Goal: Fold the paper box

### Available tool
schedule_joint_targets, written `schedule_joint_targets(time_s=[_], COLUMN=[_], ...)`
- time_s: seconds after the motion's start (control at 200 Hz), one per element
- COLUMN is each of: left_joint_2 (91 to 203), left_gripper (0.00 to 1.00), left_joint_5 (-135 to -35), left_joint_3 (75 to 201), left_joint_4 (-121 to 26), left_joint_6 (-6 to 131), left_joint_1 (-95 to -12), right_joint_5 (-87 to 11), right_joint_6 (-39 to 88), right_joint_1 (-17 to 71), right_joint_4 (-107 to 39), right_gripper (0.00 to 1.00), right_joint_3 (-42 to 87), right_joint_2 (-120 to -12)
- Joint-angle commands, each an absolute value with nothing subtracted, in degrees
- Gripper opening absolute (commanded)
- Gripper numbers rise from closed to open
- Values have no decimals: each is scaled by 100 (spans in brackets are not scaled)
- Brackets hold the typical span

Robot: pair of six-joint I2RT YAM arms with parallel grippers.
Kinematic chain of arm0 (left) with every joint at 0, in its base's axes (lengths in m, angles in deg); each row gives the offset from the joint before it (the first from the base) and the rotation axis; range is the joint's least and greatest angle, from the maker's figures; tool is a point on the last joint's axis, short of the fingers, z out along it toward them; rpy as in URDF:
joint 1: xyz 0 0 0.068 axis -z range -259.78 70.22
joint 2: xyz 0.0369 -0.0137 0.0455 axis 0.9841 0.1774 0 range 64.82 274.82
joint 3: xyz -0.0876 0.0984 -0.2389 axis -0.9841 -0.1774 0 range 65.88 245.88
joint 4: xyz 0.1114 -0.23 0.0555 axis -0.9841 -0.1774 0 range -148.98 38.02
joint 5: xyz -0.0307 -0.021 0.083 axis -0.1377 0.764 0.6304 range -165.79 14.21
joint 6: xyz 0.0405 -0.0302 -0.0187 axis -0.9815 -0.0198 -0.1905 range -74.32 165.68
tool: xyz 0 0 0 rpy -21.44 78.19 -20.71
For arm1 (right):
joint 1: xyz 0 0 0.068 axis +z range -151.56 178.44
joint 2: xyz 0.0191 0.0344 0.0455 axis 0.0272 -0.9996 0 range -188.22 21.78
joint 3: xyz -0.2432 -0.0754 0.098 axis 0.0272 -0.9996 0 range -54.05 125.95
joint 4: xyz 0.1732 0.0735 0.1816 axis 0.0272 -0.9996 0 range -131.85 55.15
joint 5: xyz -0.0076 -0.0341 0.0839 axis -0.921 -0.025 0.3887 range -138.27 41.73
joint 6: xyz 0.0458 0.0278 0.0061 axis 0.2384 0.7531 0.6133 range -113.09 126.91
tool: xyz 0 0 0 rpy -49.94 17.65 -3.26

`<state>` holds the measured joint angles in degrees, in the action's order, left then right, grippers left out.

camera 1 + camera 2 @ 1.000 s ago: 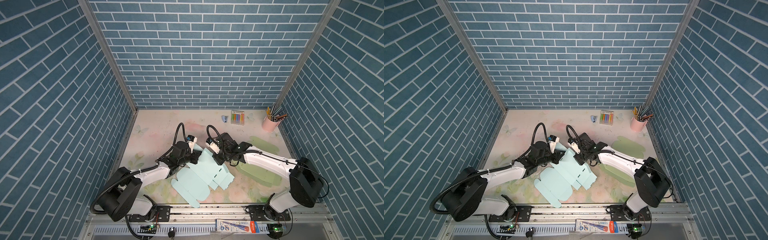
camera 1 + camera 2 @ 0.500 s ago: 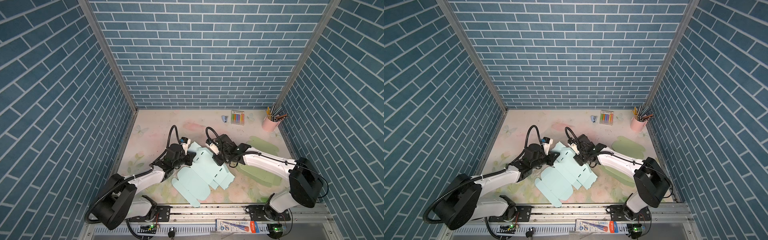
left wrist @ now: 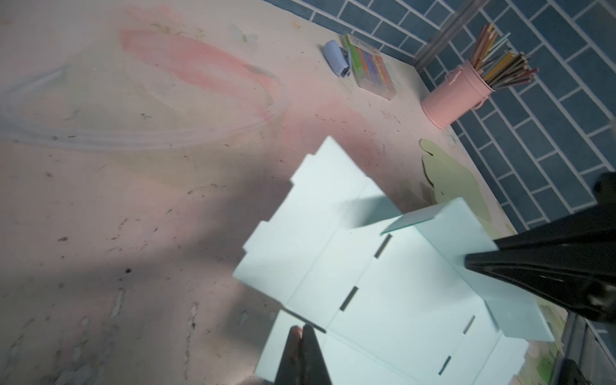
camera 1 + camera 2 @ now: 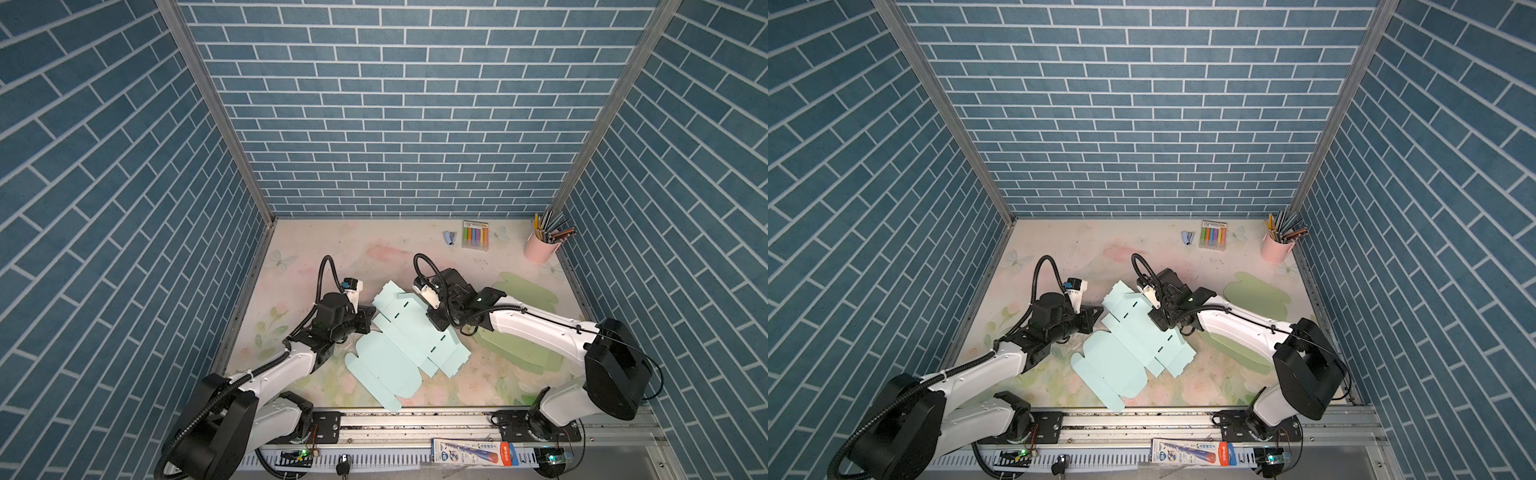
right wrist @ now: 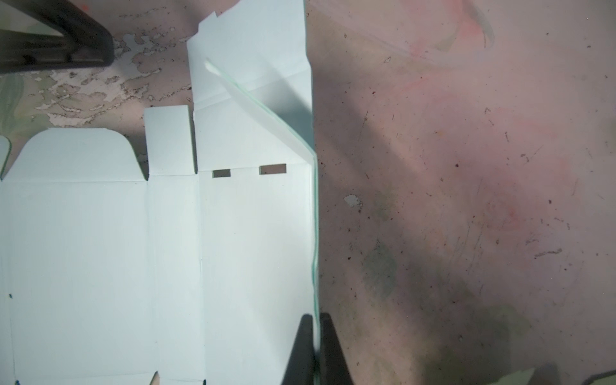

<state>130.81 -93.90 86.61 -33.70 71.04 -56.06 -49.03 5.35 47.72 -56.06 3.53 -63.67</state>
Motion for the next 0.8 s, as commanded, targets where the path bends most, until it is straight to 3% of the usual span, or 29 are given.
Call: schedule_joint_targets(time_s=[0.0,0.42,0.795], left_joint_2=[13013,13909,13838], left_gripper=[0,0,0], left_joint_5=[-9463,-9776,-10050], left_joint_3=[8438,8389,8206], left_joint_4=[-3264,-2590,-2410], left_joint_6=[7248,7161,7264], left_joint_1=[-5894,-5939,-5810], right_joint_5=[-5003,-5069,-5135], right_joint_6=[383,410,392], right_joint_1=[4814,4916,4963], right_joint_4=[-5560,-5555,-5542], right_gripper=[0,0,0], right_joint_3=[210,213,298], right_joint_2=[-6078,-6057,-6111])
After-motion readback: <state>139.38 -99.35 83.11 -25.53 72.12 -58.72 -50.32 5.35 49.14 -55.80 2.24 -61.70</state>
